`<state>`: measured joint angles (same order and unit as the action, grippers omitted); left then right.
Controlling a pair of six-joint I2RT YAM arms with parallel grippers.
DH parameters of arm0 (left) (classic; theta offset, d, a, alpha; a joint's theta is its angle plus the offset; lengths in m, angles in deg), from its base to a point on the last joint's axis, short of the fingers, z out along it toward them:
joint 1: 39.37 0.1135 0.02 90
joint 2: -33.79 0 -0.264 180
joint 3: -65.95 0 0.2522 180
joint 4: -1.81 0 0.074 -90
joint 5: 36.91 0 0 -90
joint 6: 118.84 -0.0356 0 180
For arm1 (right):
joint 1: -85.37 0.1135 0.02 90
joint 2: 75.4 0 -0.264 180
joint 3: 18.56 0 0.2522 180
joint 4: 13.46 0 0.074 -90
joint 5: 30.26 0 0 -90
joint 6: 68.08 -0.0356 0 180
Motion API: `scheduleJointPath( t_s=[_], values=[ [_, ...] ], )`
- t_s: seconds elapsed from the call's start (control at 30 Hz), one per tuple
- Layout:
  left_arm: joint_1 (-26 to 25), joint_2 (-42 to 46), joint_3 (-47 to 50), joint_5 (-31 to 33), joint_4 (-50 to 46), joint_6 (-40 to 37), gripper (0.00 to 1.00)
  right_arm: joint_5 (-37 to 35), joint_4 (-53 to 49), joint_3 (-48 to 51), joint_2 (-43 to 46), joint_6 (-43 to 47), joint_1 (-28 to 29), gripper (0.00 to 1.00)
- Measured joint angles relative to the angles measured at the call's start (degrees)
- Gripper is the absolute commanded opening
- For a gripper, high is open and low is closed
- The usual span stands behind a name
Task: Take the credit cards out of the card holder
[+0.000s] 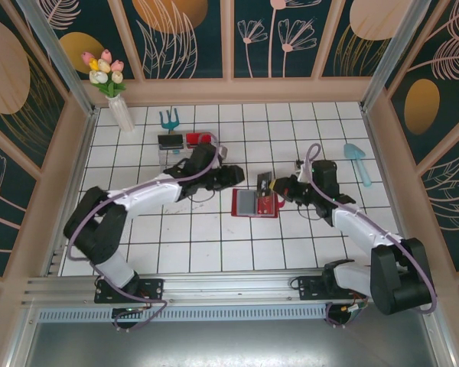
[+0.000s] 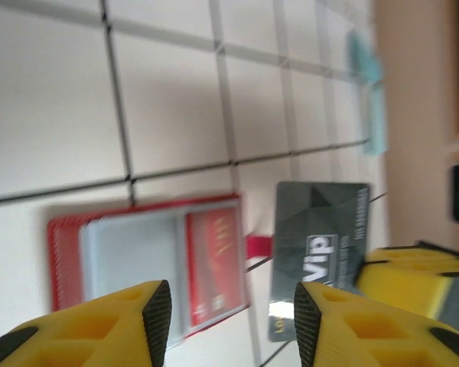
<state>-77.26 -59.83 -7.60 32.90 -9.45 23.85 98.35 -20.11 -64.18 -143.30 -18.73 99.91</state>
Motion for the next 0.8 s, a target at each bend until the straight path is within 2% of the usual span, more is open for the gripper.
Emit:
scheduleJointPath(
  t_s=[0.2, 0.4, 0.57, 0.8],
  values=[
    [5.64, 6.97, 1.25, -6.60, 11.61, 3.10, 0.45, 3.87, 4.85, -6.99, -0.94, -4.63, -0.17, 0.00],
    [9.42, 8.17, 5.53, -15.02, 22.77, 6.69, 0.40, 9.25, 12.70, -12.74, -5.07, -10.27, -0.20, 0.00],
    [9.86, 8.09, 5.81, -20.28, 27.32, 7.69, 0.38, 13.35, 17.05, -16.68, -8.90, -12.72, 0.31, 0.00],
    [9.88, 7.89, 5.81, -23.12, 30.36, 8.83, 0.31, 17.05, 21.90, -19.87, -13.84, -15.28, 2.16, 0.00]
  ],
)
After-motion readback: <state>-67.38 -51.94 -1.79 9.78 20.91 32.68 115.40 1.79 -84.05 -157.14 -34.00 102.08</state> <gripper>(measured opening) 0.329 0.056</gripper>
